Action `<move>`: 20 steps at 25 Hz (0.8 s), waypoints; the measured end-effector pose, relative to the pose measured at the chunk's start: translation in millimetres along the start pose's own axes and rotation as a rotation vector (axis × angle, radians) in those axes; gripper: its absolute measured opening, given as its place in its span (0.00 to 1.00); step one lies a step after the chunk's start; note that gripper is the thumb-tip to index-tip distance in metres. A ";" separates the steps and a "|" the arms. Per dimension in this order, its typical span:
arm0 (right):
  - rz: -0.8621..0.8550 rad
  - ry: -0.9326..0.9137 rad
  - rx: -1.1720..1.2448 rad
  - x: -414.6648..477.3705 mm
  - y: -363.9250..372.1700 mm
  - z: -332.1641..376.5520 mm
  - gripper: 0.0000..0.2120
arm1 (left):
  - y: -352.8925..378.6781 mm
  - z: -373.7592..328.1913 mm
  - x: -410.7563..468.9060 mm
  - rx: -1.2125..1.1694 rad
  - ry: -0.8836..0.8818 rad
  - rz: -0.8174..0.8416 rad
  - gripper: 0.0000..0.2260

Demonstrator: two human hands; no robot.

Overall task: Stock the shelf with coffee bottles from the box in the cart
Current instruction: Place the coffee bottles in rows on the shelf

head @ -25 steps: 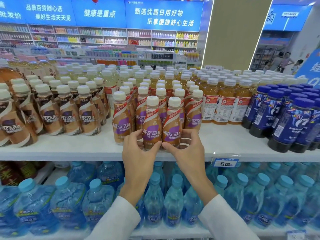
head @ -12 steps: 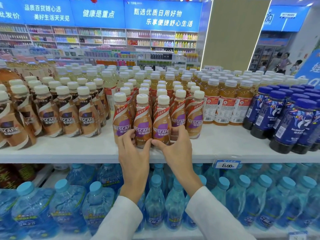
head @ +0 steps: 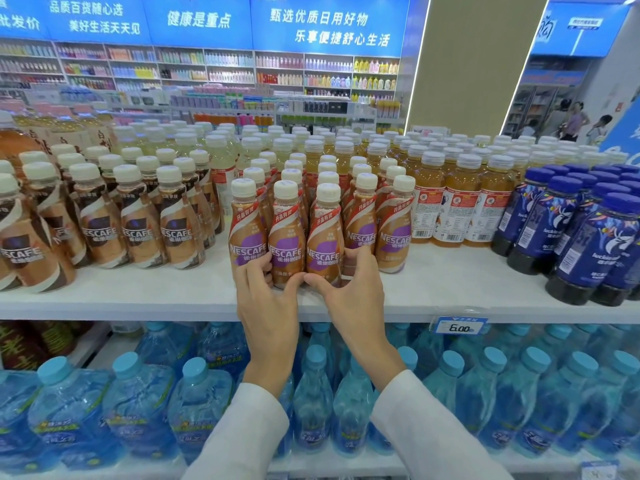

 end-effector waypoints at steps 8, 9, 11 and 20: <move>0.005 0.000 -0.014 -2.5 0.4 0.9 0.29 | -2.6 0.4 1.3 -0.001 -0.028 0.026 0.24; 0.014 0.000 -0.014 -2.1 -0.3 0.2 0.29 | -5.9 0.5 1.4 -0.024 -0.036 0.032 0.23; 0.034 0.002 -0.011 -0.3 -2.2 -1.7 0.31 | -19.6 2.8 8.3 -0.097 -0.050 0.000 0.21; 0.054 0.005 0.040 0.1 -5.5 -1.1 0.27 | -38.8 31.6 62.5 -0.140 -0.213 0.238 0.30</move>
Point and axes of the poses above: each hand's wrist, its own x-axis towards the middle knuckle, its own y-axis out of the palm, z = x × y, the point moved 6 cm from there along x, towards the middle knuckle, and after that the axes turned 7 degrees about -z, right-handed, at the moved point
